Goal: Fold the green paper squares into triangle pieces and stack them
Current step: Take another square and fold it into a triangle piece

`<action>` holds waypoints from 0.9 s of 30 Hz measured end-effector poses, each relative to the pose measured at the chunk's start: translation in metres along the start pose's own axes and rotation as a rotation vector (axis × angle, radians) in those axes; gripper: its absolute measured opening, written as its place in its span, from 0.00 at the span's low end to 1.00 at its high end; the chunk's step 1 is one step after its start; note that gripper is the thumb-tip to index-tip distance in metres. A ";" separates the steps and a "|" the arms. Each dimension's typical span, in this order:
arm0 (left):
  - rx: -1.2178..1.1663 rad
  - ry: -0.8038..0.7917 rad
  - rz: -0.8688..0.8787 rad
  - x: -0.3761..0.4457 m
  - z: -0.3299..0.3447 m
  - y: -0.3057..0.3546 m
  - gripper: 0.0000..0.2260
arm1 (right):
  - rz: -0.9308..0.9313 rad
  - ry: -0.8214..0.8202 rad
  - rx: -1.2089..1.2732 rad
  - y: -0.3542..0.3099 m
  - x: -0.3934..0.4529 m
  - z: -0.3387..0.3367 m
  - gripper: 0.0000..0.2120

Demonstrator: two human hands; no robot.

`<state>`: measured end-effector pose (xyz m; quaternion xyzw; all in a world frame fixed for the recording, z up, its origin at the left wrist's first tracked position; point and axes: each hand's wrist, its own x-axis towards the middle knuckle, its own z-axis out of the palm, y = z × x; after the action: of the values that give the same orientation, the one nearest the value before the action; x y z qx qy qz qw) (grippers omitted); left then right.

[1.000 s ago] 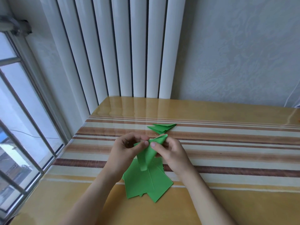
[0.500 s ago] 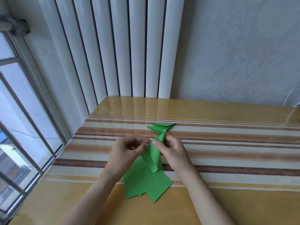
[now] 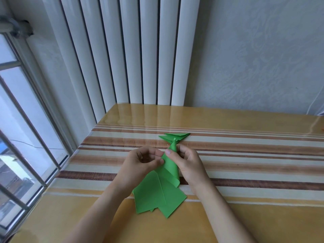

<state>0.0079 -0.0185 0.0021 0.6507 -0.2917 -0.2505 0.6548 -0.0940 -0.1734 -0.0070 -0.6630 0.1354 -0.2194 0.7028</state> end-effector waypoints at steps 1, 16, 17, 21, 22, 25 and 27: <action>0.006 -0.007 -0.008 0.000 0.000 0.000 0.05 | 0.002 -0.012 -0.006 0.001 0.000 0.000 0.05; -0.143 0.157 -0.029 0.001 -0.004 0.004 0.10 | 0.125 -0.226 -0.097 0.004 -0.005 0.007 0.13; -0.171 0.160 -0.045 0.002 -0.005 0.004 0.11 | 0.139 -0.227 -0.091 0.005 -0.005 0.006 0.13; -0.240 0.143 -0.085 0.002 -0.003 0.004 0.12 | 0.166 -0.232 -0.063 0.007 -0.004 0.004 0.13; -0.247 0.139 -0.087 0.002 -0.003 0.004 0.12 | 0.173 -0.229 -0.055 0.006 -0.004 0.005 0.14; -0.251 0.136 -0.086 0.002 -0.003 0.005 0.12 | 0.178 -0.232 -0.052 0.006 -0.004 0.007 0.17; -0.249 0.146 -0.086 0.002 -0.003 0.004 0.13 | 0.176 -0.235 -0.051 0.008 -0.003 0.006 0.18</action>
<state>0.0108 -0.0175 0.0067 0.5928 -0.1815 -0.2647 0.7387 -0.0929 -0.1663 -0.0143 -0.6873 0.1155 -0.0742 0.7133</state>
